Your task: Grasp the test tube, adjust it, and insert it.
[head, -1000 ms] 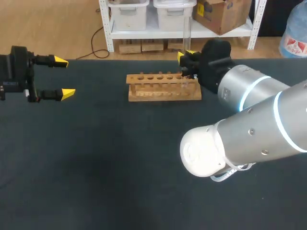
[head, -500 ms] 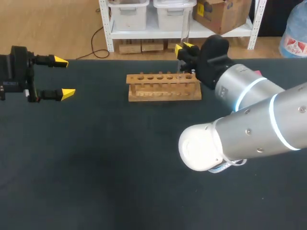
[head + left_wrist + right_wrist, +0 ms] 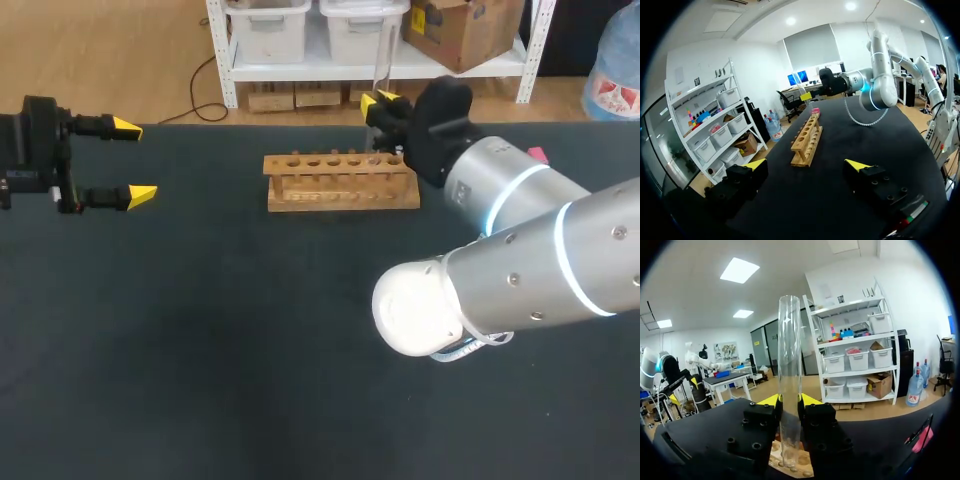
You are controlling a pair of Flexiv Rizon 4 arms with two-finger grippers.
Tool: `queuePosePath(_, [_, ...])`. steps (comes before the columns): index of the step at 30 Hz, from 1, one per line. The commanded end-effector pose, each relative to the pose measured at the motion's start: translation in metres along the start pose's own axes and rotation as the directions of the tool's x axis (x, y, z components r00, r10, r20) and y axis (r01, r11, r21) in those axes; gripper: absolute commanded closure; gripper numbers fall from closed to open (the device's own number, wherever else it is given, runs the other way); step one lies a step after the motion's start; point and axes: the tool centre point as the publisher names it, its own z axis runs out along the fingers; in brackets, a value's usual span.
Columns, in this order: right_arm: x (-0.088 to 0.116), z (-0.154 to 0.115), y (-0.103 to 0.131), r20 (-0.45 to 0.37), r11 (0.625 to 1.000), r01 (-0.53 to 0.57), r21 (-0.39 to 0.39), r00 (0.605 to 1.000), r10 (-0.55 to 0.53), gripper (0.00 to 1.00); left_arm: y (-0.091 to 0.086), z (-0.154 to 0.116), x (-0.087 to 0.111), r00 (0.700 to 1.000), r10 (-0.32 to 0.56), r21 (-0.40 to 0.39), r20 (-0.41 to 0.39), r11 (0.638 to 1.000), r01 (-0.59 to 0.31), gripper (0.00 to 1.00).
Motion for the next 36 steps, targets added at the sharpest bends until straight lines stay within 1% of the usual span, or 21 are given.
queuePosePath(1, [0.001, 0.003, -0.001, 0.001, 1.0, -0.007, -0.003, 1.0, 0.007, 1.0, -0.001, 0.0, 0.002, 1.0, 0.003, -0.004, 0.005, 1.0, -0.003, 0.0])
queuePosePath(11, [0.004, 0.007, -0.003, -0.005, 1.0, -0.011, -0.003, 1.0, 0.011, 1.0, -0.001, 0.0, 0.002, 1.0, 0.003, -0.004, 0.005, 1.0, -0.003, 0.0])
queuePosePath(25, [0.007, 0.003, -0.01, -0.017, 1.0, -0.003, 0.007, 1.0, 0.003, 1.0, -0.001, 0.0, 0.002, 1.0, 0.003, -0.004, 0.005, 1.0, -0.003, 0.0])
queuePosePath(36, [0.011, 0.008, -0.012, -0.024, 1.0, 0.0, 0.01, 1.0, 0.0, 1.0, -0.001, 0.0, 0.002, 1.0, 0.003, -0.004, 0.005, 1.0, -0.003, 0.0])
